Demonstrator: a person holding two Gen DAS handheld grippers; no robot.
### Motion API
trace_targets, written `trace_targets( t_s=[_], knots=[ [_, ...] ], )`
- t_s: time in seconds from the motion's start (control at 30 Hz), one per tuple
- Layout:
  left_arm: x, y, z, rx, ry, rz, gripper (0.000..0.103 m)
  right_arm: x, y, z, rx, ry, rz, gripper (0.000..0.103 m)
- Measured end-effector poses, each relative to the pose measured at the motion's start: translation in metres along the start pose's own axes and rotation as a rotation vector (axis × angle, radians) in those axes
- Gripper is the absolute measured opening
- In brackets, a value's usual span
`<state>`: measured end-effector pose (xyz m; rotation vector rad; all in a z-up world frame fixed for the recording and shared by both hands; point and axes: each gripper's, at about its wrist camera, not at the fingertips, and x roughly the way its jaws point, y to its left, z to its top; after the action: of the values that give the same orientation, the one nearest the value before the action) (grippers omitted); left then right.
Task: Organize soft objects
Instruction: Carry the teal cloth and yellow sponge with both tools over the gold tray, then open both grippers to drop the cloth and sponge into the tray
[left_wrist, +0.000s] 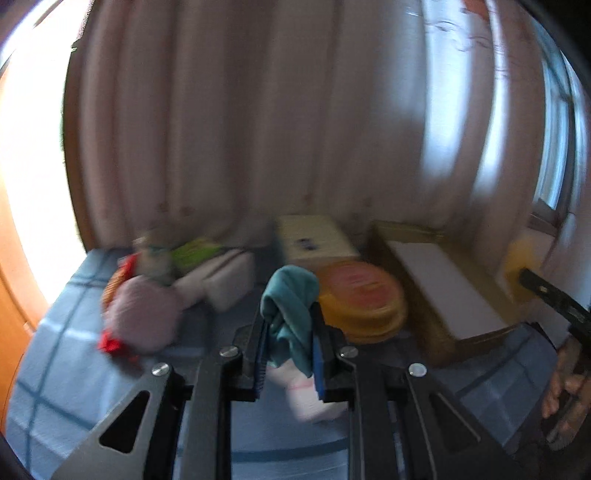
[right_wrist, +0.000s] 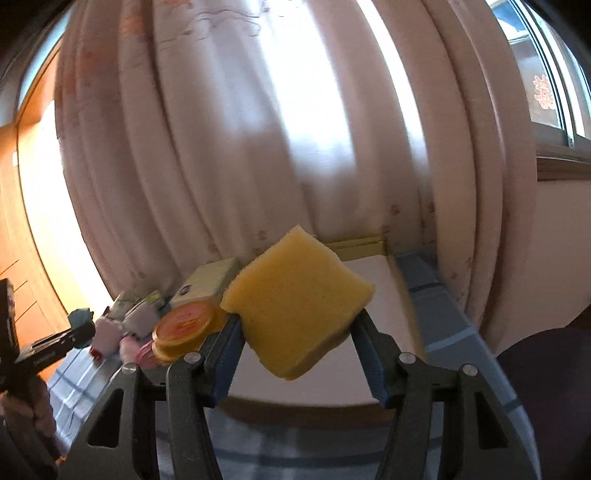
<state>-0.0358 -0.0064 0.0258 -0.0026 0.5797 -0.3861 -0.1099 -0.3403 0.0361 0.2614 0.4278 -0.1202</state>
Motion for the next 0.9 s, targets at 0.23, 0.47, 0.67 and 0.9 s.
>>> trace_targets(
  t_s=[0.23,0.47,0.67,0.9],
  knots=[
    [0.021,-0.065,0.027,0.086,-0.034,-0.105,0.018,0.033,-0.017,0.041,-0.016,0.046,-0.066,0.061],
    [0.075,-0.131,0.074,0.11,0.015,-0.221,0.018,0.099,-0.043,0.074,0.013,0.17,-0.077,0.061],
    [0.131,-0.174,0.092,0.104,0.09,-0.275,0.018,0.153,-0.074,0.083,0.071,0.295,-0.088,0.061],
    [0.202,-0.201,0.103,0.07,0.213,-0.251,0.018,0.185,-0.089,0.087,0.12,0.377,-0.049,0.063]
  ],
)
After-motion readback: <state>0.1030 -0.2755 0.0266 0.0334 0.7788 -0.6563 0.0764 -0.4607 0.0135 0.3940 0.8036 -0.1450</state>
